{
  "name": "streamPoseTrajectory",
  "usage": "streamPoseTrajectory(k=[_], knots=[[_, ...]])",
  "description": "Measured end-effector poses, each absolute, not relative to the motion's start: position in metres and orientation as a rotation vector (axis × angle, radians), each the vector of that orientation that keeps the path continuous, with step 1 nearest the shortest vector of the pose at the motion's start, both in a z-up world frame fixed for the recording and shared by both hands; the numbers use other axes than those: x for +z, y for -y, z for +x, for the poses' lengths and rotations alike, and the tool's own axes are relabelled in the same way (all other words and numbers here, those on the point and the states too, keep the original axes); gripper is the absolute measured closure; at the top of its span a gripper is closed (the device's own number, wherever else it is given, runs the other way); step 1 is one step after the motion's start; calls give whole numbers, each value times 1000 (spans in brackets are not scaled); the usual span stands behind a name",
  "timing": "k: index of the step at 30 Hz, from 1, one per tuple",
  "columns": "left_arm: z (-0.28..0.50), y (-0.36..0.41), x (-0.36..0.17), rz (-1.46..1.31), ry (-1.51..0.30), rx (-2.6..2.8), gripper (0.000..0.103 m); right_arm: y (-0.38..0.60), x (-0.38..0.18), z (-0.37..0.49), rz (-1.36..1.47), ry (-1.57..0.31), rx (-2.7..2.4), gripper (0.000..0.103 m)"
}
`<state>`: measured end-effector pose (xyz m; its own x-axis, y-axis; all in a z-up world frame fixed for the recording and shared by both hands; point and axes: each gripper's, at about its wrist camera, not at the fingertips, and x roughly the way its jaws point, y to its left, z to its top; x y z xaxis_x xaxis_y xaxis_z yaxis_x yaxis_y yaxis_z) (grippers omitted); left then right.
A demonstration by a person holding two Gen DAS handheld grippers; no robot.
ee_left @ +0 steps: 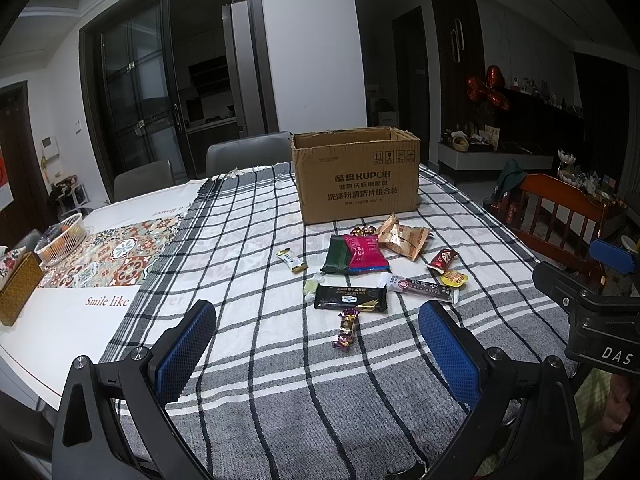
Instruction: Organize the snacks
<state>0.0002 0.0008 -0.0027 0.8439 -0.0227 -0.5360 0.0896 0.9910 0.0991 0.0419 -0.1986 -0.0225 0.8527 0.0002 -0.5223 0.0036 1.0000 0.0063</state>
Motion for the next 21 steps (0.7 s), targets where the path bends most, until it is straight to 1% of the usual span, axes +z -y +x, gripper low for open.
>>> streamPoseTrajectory(k=[13, 15, 17, 18, 21], knots=[[12, 3, -12, 124, -601, -69, 1, 195, -37, 57, 2, -606, 56, 1], [17, 4, -15, 129, -612, -70, 5, 195, -40, 62, -5, -621, 70, 1], [21, 3, -18, 131, -626, -72, 12, 192, -45, 69, -19, -631, 88, 1], [25, 4, -21, 132, -639, -73, 13, 191, -47, 73, -30, -636, 98, 2], [35, 4, -27, 136, -662, -77, 20, 186, -54, 83, -64, -646, 140, 5]])
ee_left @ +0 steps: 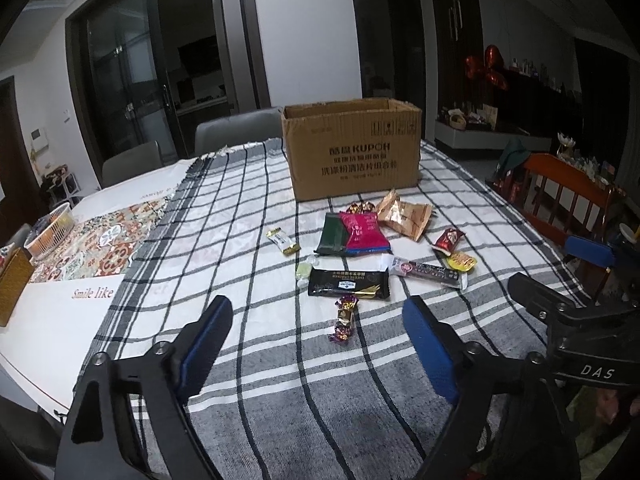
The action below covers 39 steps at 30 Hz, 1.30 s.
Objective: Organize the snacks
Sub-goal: 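Grasp the purple wrapped candy with the left gripper while the right grasps the white bar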
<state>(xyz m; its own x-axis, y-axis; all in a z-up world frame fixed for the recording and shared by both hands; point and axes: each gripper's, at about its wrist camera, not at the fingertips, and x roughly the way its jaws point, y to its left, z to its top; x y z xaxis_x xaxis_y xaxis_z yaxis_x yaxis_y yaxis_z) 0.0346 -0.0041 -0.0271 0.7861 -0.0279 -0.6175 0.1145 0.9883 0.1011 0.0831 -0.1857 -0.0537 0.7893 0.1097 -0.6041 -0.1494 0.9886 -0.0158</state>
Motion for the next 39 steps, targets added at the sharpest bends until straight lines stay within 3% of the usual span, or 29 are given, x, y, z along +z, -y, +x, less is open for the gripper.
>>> streamPoseTrajectory(k=[14, 25, 39], knots=[[79, 11, -59, 121, -808, -121, 50, 159, -79, 139, -233, -729, 318, 33], [112, 17, -95, 95, -943, -163, 61, 150, -108, 180, -286, -802, 391, 51], [131, 17, -116, 60, -1023, -182, 75, 147, -131, 199, -320, -852, 440, 64]])
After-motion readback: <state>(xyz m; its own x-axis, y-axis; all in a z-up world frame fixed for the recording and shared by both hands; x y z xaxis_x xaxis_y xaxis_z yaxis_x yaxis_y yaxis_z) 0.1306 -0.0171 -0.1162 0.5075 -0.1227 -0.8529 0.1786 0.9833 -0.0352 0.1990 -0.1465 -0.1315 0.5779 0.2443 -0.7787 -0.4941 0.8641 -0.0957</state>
